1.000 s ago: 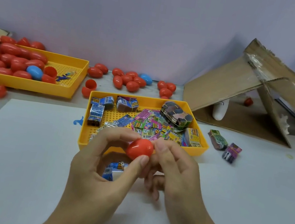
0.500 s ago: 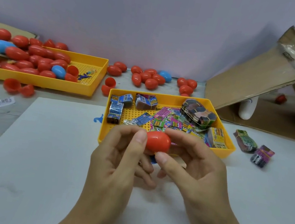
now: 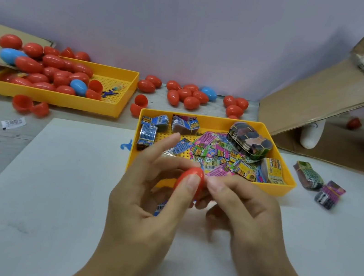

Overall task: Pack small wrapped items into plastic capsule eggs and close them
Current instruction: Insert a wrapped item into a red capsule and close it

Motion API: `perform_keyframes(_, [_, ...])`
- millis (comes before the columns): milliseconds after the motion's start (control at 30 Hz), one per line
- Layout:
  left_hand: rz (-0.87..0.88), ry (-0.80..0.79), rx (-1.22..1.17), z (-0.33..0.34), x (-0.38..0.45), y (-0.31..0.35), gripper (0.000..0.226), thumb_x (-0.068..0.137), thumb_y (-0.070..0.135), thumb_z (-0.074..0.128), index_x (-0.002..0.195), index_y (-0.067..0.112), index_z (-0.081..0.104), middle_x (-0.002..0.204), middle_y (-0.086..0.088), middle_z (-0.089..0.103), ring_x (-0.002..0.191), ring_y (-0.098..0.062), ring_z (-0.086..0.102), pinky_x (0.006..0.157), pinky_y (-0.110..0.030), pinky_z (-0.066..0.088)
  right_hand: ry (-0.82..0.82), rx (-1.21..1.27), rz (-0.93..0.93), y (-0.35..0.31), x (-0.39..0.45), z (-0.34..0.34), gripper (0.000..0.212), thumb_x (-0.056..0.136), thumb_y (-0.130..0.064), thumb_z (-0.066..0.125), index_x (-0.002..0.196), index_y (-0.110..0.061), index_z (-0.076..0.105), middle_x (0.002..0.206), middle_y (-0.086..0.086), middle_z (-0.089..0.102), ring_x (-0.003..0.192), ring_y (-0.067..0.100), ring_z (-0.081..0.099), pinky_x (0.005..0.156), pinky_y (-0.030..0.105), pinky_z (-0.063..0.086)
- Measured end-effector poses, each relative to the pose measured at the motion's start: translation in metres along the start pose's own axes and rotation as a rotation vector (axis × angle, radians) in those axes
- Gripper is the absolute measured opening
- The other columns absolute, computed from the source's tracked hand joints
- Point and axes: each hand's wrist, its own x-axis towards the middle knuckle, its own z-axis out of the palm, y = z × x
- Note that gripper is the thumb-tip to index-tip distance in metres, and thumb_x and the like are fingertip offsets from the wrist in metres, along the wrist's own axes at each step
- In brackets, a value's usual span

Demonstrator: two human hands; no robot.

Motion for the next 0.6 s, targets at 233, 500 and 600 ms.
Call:
perform_keyframes(233, [0.206,-0.180,0.229,-0.0078,0.0016,-0.0060,0.037,0.079,0.014,0.076,0.113,0.021,0.062,0.113,0.004,0.066,0.105,-0.026,0.067,0.083,-0.034,0.057,0.025,0.018,0.077,-0.0001,0.0029,0.0006,0.042,0.076,-0.053,0.068,0.066,-0.012,0.068,0.049,-0.002,0.056,0.040,0.010,0.045,0.039,0.017,0.034])
perform_keyframes(500, [-0.163,-0.094,0.027,-0.0086,0.0004,-0.0004,0.028,0.080,0.042,0.063,0.106,0.032,0.065,0.083,-0.001,0.064,0.064,-0.018,0.064,0.058,-0.027,0.054,0.040,0.059,-0.013,0.0007,0.0025,-0.0003,0.030,0.070,-0.014,0.080,0.097,-0.025,0.074,0.094,0.006,0.074,0.070,0.015,0.066,0.053,0.025,0.052])
perform_keyframes(600, [-0.222,-0.119,-0.012,-0.0089,0.0026,0.0021,0.027,0.083,0.051,0.056,0.096,0.030,0.067,0.069,-0.005,0.062,0.055,-0.024,0.060,0.051,-0.033,0.053,0.025,0.016,-0.052,0.0020,0.0013,0.0008,0.031,0.071,-0.005,0.075,0.093,-0.026,0.073,0.091,0.005,0.074,0.075,0.017,0.069,0.057,0.027,0.054])
